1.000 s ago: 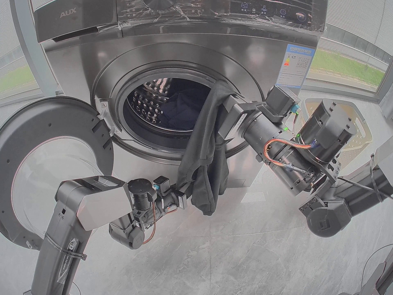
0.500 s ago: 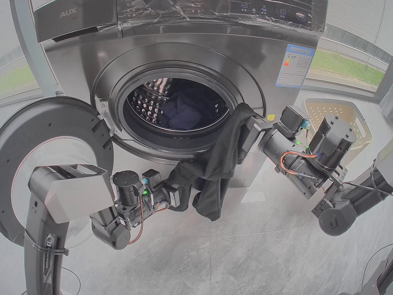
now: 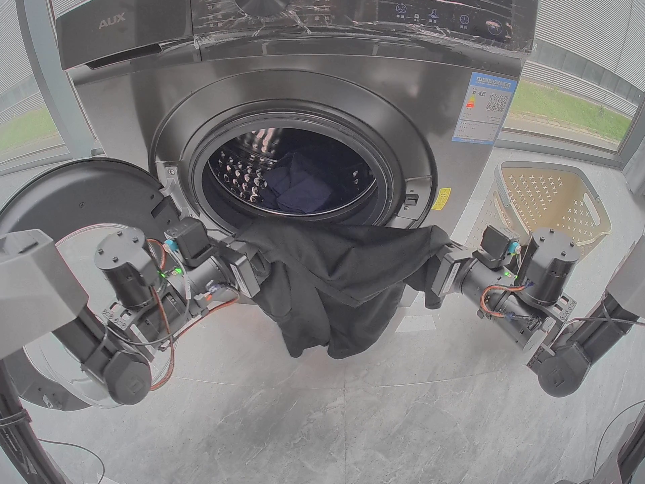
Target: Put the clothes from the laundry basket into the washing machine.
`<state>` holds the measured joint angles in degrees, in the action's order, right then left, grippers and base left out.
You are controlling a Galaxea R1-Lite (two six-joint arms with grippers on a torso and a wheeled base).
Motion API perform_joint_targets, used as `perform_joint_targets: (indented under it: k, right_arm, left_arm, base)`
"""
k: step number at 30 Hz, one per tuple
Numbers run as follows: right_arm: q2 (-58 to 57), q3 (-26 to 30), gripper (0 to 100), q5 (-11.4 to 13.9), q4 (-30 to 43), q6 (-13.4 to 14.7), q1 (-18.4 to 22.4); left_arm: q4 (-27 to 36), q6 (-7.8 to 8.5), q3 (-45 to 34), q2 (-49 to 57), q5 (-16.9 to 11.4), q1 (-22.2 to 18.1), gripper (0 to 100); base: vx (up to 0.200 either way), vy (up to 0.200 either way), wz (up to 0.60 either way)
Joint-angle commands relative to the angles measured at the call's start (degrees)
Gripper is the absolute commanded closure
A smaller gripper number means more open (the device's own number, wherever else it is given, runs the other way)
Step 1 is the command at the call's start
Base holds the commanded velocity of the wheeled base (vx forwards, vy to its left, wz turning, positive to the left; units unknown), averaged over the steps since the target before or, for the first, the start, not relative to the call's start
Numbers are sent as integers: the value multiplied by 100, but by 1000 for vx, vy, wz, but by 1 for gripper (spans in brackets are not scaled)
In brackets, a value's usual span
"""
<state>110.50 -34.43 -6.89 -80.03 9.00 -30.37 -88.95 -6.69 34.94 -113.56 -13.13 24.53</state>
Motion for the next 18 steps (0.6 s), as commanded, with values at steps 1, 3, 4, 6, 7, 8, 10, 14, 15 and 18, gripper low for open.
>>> perform_joint_targets:
  k: [1,3,4,6,7,8,10,14,15,18]
  right_arm:
    - [376,50,100,3,-4,6,-22]
    - [464,-82,100,-6,5,6,-136]
    - [534,-126,100,-6,-4,6,-154]
    - [640,-178,100,-6,-30,6,-154]
    - [684,-178,100,-6,-30,-3,-163]
    - [719,-187,100,-6,-39,-3,-163]
    - [824,-196,0,-6,-39,-3,-163]
    - [1158,59,0,47,-39,-30,-171]
    - [1246,156,0,65,-56,-65,-180]
    - [1422,437,0,197,-118,-126,-294]
  left_arm:
    - [-17,-95,-163,1028,-32,52,100]
    - [-17,-174,-154,1187,-32,87,100]
    - [-17,-192,-163,1231,-32,105,100]
    - [-17,-201,-163,1266,-32,114,100]
    - [-17,-201,-154,1274,-32,114,100]
    - [-17,-210,-154,1283,-32,114,100]
    - [-17,-210,-154,1283,-23,114,100]
    - [-8,-210,-101,1292,39,114,100]
    - [-8,-210,-92,1292,47,114,100]
    - [-8,-218,-84,1292,56,105,100]
  base:
    - [0,0,0]
    - [0,0,0]
    - [0,0,0]
    - [0,0,0]
    - [0,0,0]
    - [0,0,0]
    - [0,0,0]
    - [0,0,0]
    - [0,0,0]
    - [0,0,0]
